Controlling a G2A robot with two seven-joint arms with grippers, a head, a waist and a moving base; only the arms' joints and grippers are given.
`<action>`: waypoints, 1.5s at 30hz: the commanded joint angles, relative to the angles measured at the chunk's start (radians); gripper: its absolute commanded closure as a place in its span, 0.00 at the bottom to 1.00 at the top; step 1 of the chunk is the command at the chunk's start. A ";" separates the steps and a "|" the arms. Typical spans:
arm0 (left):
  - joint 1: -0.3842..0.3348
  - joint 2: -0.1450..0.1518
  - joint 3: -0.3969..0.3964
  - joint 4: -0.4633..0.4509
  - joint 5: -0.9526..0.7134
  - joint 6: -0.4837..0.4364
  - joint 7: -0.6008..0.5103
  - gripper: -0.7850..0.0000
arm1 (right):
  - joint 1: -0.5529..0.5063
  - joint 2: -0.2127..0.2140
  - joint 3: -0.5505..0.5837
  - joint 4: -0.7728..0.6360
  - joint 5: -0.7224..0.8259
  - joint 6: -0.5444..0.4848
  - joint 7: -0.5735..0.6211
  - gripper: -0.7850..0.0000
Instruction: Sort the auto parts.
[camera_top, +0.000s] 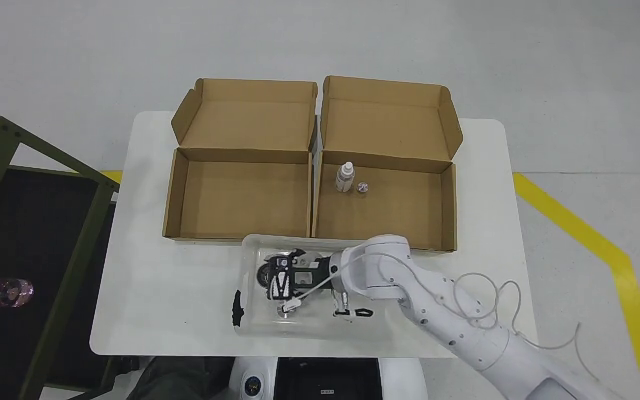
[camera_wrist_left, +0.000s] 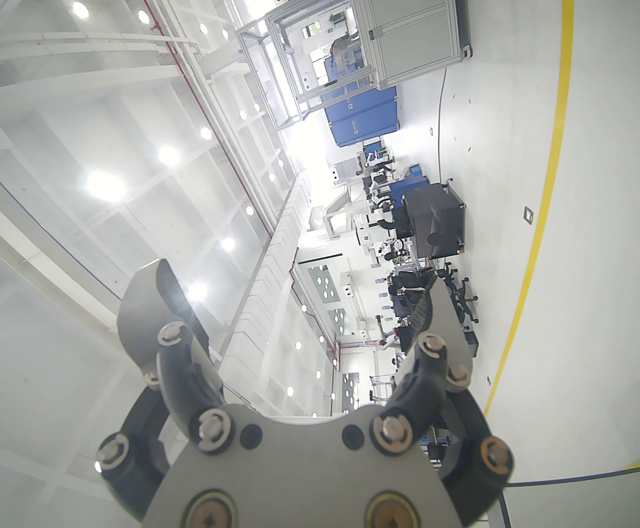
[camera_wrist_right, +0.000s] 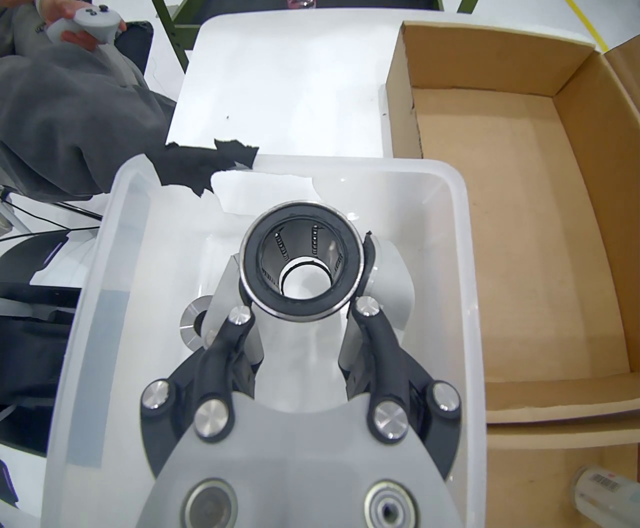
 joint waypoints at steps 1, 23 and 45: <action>0.000 0.000 0.000 0.000 0.000 0.000 0.000 0.00 | -0.008 0.004 0.014 -0.013 0.000 0.000 -0.007 1.00; 0.000 0.000 0.000 0.000 0.000 0.000 0.000 0.00 | -0.042 0.024 0.125 -0.078 0.033 -0.023 -0.053 1.00; 0.000 0.000 0.000 0.000 0.000 0.000 0.000 0.00 | 0.146 -0.034 0.117 0.101 0.154 0.096 -0.122 1.00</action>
